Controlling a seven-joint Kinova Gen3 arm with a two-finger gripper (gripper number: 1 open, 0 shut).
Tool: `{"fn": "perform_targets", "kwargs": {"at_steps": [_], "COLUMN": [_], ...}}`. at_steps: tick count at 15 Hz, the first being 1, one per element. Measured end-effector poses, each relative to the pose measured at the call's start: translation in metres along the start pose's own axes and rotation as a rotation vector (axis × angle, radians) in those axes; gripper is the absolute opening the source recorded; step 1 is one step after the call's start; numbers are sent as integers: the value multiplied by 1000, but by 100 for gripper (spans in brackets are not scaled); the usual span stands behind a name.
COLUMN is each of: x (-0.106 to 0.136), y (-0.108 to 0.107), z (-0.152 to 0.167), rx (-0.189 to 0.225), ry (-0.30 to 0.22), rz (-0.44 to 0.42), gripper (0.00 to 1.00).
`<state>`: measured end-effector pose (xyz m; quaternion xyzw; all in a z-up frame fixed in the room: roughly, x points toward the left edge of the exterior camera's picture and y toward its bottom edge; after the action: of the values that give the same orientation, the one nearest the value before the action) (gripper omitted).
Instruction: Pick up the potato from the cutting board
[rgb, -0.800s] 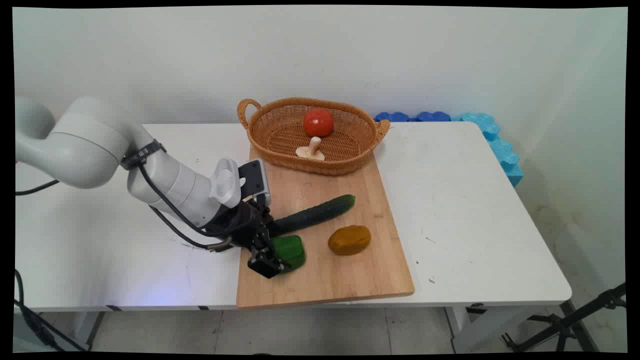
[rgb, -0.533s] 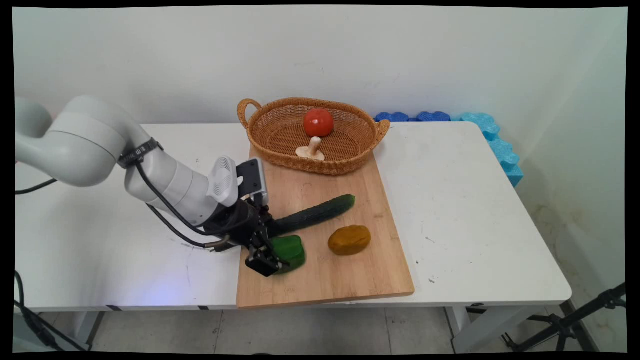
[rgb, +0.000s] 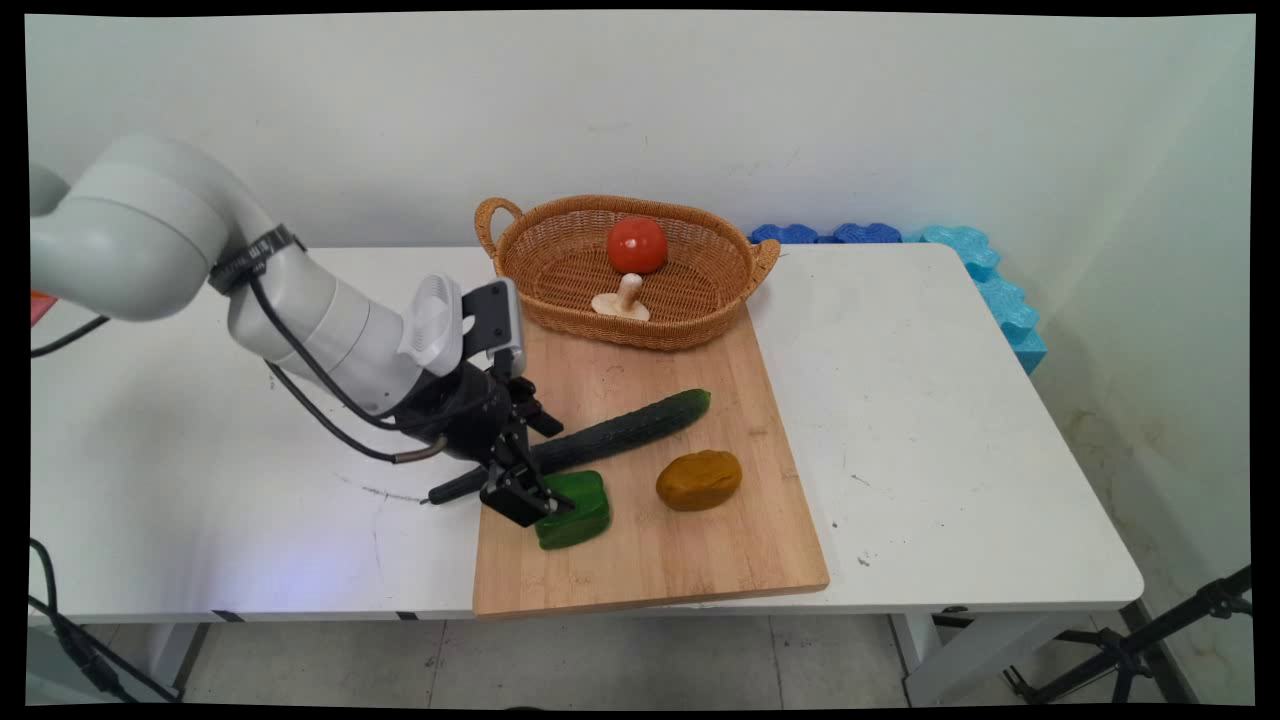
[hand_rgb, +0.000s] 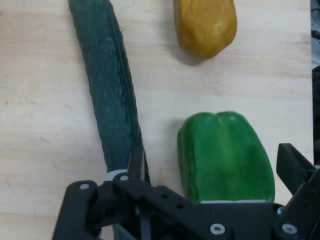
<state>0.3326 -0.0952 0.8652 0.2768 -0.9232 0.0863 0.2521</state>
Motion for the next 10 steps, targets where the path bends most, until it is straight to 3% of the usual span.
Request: {"fn": "perform_targets", "kwargs": {"at_steps": [5,10], "x": [21,47], "y": [-4,3], "z": [-6,7], "rx": [4,7], "ry": [6,18], "rz": [7,-9], "gripper": [100,100]}}
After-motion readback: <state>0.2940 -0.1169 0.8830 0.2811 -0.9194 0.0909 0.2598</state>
